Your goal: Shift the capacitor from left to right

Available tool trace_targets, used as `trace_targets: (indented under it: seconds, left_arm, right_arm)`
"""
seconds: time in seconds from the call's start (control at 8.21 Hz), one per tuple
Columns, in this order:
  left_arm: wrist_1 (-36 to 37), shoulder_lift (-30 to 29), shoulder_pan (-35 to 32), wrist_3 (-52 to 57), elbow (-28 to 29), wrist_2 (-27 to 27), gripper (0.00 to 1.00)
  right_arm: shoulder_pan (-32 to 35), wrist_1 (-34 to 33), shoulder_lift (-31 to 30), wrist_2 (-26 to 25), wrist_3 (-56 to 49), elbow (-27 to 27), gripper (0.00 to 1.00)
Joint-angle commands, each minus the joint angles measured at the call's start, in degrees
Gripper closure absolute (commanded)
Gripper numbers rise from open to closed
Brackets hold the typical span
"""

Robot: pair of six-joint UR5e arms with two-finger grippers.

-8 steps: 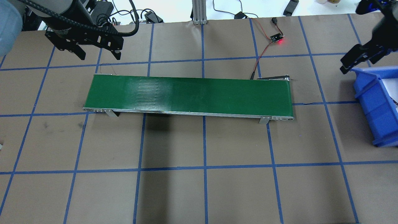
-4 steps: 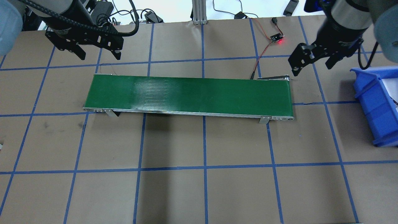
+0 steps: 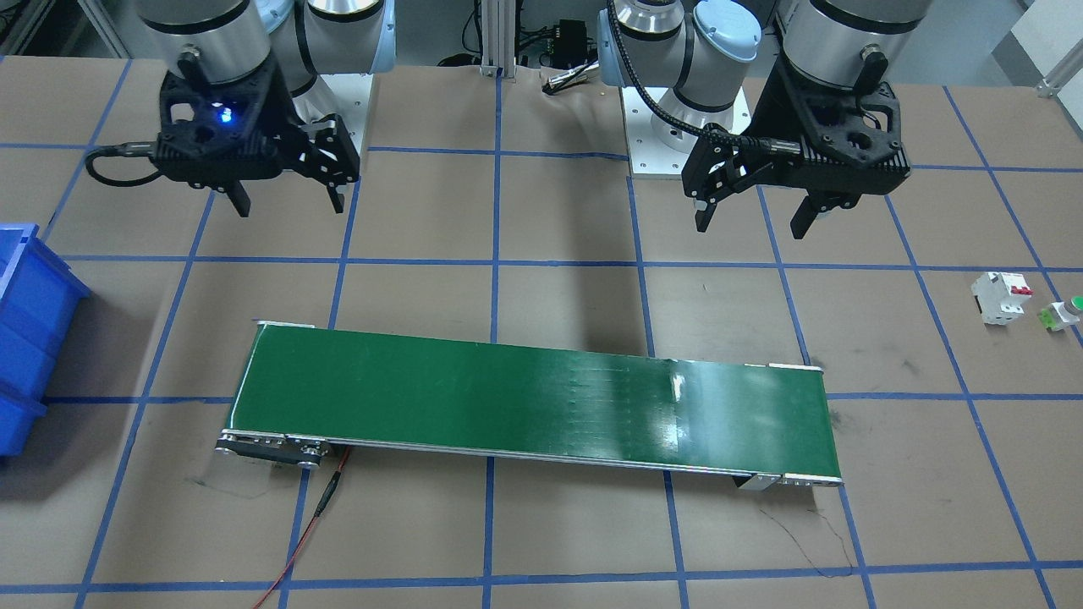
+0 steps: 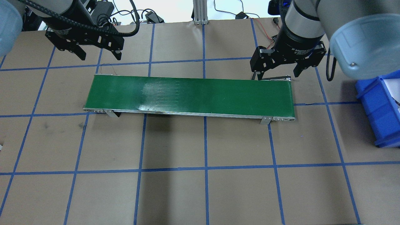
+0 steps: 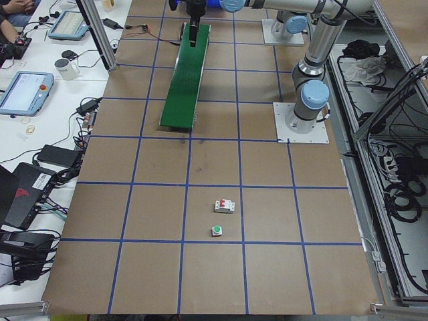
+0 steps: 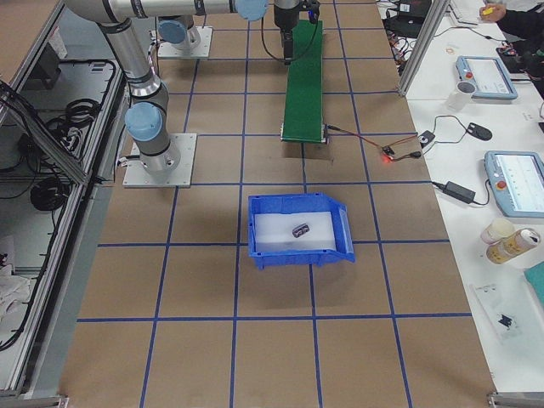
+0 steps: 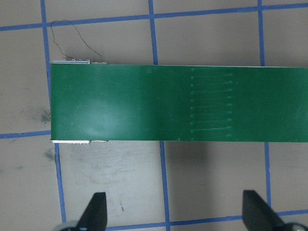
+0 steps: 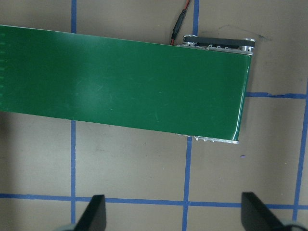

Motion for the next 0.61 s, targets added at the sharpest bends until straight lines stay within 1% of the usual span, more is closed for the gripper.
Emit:
trace_targets:
  seconds: [0.0,0.12,0.37,0.49]
  left_arm:
    - [0.0,0.0,0.0,0.0,0.0,0.0,0.00]
    - [0.0,0.0,0.0,0.0,0.0,0.0,0.00]
    - [-0.1,0.0,0.0,0.0,0.0,0.0,0.00]
    - [0.0,0.0,0.0,0.0,0.0,0.0,0.00]
  right_arm:
    - [1.3,-0.6,0.2,-0.4,2.2,0.0,0.00]
    - [1.2,-0.7,0.2,-0.4,2.0,-0.2,0.00]
    - [1.1,-0.9,0.2,-2.6,1.6,-1.1,0.00]
    - [1.1,-1.0,0.3,-2.4,1.6,-1.4,0.00]
